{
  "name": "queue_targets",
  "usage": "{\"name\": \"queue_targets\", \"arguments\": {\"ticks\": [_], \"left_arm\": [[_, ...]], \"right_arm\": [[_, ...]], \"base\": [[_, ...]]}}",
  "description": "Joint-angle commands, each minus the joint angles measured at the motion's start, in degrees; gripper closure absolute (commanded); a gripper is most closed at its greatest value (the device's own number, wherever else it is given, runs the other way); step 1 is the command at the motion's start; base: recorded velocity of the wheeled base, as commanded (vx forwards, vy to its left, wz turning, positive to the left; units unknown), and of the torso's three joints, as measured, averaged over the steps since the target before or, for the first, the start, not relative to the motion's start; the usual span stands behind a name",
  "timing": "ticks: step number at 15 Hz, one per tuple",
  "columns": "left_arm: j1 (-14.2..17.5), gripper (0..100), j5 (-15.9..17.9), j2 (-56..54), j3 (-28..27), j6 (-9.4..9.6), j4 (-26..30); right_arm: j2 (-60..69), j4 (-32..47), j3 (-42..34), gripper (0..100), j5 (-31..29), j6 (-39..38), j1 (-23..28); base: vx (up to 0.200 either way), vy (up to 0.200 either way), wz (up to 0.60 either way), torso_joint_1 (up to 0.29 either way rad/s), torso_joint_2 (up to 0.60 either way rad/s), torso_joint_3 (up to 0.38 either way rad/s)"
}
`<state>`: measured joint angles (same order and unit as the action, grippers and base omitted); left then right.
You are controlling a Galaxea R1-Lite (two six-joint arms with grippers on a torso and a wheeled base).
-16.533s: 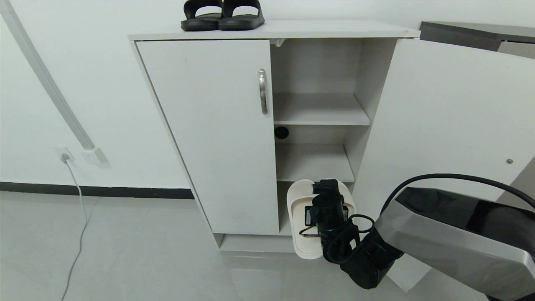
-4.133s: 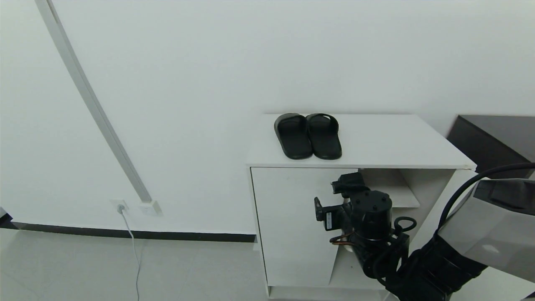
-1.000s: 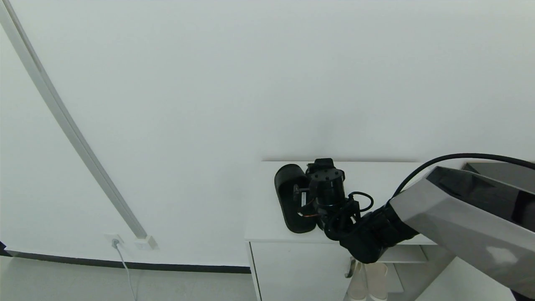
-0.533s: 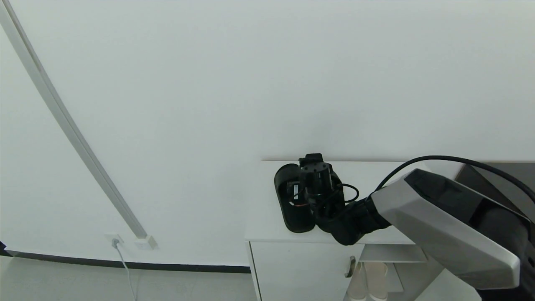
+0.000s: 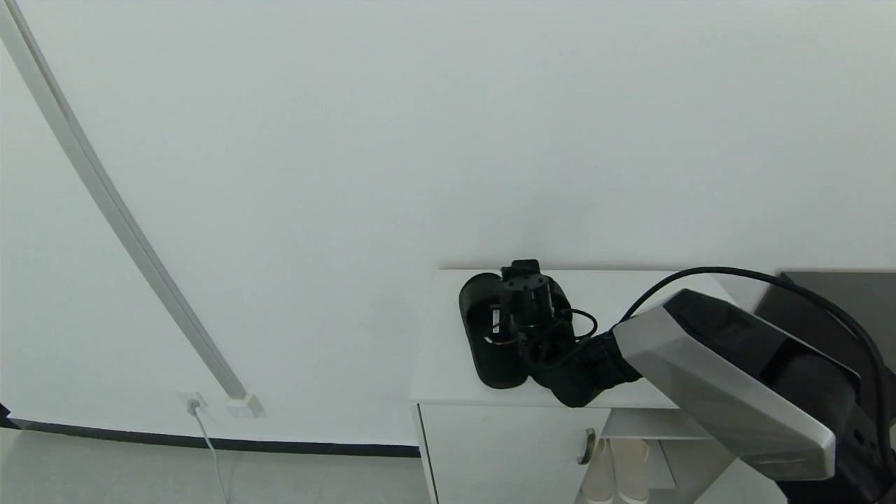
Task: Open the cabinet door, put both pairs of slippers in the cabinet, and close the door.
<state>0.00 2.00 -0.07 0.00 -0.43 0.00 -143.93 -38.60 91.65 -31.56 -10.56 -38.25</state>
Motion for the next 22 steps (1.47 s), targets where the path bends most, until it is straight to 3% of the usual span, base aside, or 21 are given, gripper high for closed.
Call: {"name": "queue_targets", "arguments": {"ticks": [1,6,11,14,18,22], "left_arm": [[0.0,100,0.0,0.1,0.0,-0.01,0.0],[0.0,100,0.0,0.1,0.0,0.08,0.0],[0.0,100,0.0,0.1,0.0,0.08,0.0],[0.0,100,0.0,0.1,0.0,0.08,0.0],[0.0,100,0.0,0.1,0.0,0.08,0.0],[0.0,100,0.0,0.1,0.0,-0.01,0.0]], "right_arm": [[-0.1,0.1,-0.2,100,0.0,-0.1,0.0],[7.9,-0.1,-5.6,100,1.3,0.0,1.2],[32.7,-3.1,-35.0,100,6.3,0.1,-1.5],[44.2,-3.6,-47.5,100,9.1,-0.1,-4.5],[50.4,-3.2,-52.9,100,9.5,-0.3,-6.9],[49.8,-3.2,-53.2,100,9.4,-0.6,-8.2]], "base": [[0.000,0.000,0.00,0.000,0.00,0.000],[0.000,0.000,0.00,0.000,0.00,0.000],[0.000,0.000,0.00,0.000,0.00,0.000],[0.000,0.000,0.00,0.000,0.00,0.000],[0.000,0.000,0.00,0.000,0.00,0.000],[0.000,0.000,0.00,0.000,0.00,0.000]]}}
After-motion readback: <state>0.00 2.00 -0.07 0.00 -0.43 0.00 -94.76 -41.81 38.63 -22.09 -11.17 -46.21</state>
